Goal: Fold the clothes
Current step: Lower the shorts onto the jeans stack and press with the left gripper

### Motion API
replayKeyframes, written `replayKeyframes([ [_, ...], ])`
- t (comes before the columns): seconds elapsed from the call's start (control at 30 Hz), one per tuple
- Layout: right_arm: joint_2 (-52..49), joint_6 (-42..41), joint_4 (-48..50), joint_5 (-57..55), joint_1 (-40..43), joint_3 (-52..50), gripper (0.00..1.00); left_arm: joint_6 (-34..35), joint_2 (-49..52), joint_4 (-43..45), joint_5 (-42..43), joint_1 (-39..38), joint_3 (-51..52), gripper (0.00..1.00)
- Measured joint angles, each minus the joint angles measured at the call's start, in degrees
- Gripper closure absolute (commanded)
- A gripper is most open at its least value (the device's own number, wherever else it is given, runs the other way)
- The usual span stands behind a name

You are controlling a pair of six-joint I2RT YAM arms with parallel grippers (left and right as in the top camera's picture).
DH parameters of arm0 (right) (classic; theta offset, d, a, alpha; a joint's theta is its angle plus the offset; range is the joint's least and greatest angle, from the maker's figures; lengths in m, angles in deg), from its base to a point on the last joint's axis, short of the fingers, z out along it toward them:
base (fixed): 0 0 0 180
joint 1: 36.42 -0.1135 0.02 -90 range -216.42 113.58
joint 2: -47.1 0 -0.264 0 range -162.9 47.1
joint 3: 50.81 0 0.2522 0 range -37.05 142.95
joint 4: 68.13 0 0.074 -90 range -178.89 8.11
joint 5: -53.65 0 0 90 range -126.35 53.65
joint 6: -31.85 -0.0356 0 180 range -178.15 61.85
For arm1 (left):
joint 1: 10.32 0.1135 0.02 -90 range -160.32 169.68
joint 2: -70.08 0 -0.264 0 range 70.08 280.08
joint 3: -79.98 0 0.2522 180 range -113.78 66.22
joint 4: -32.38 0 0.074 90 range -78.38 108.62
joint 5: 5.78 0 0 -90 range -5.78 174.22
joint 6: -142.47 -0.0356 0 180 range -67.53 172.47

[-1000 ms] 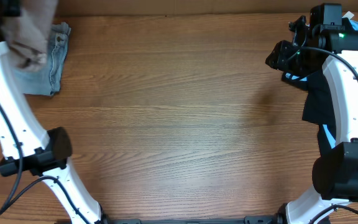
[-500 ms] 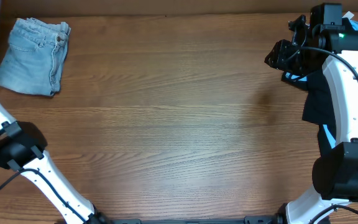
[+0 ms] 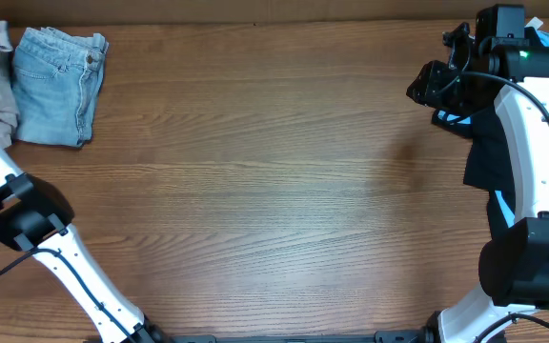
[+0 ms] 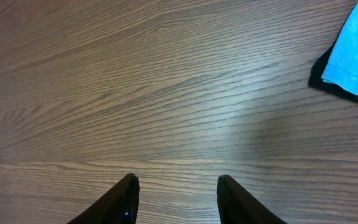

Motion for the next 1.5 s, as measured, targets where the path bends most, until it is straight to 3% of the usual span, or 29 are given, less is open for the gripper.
replayKeyframes([
  [0.2, 0.0, 0.04, 0.52, 0.0, -0.13, 0.0, 0.56, 0.0, 0.0, -2.6, 0.2, -5.29, 0.0, 0.93],
  [0.3, 0.0, 0.02, 1.2, -0.04, -0.39, 0.0, 0.56, -0.07, 0.0, -5.92, 0.13, -8.35, 0.0, 0.71],
  [0.33, 0.0, 0.02, 1.42, -0.04, -0.55, 0.0, 0.56, 0.26, 0.0, -7.28, 0.24, -9.42, 0.0, 0.57],
  [0.47, 0.0, 0.04, 2.03, -0.02, -1.31, 0.0, 0.55, 0.42, 0.0, -13.53, 0.46, -14.43, -0.07, 0.32],
  [0.63, 0.0, 0.02, 2.14, -0.02, -2.12, 0.0, 0.55, 0.44, 0.0, -20.81, 0.61, -19.5, -0.07, 0.18],
  [0.73, 0.0, 0.04, 2.12, -0.02, -2.23, 0.0, 0.54, 0.55, 0.0, -21.9, 0.59, -20.39, -0.07, 0.13],
  [1.13, 0.0, -0.02, 1.33, -0.09, -2.23, 0.0, 0.3, 8.15, -5.38, -18.71, -0.24, -14.97, -2.38, 0.01],
  [1.3, 0.0, 0.0, 1.01, -0.48, -2.21, 0.0, 0.28, 8.59, -4.61, -13.11, 0.68, -10.93, -2.99, 0.0],
  [1.5, 0.0, 0.02, -0.11, -0.63, -2.21, 0.0, 0.27, 8.41, 3.26, -9.81, 5.05, -10.75, -3.04, 0.0],
])
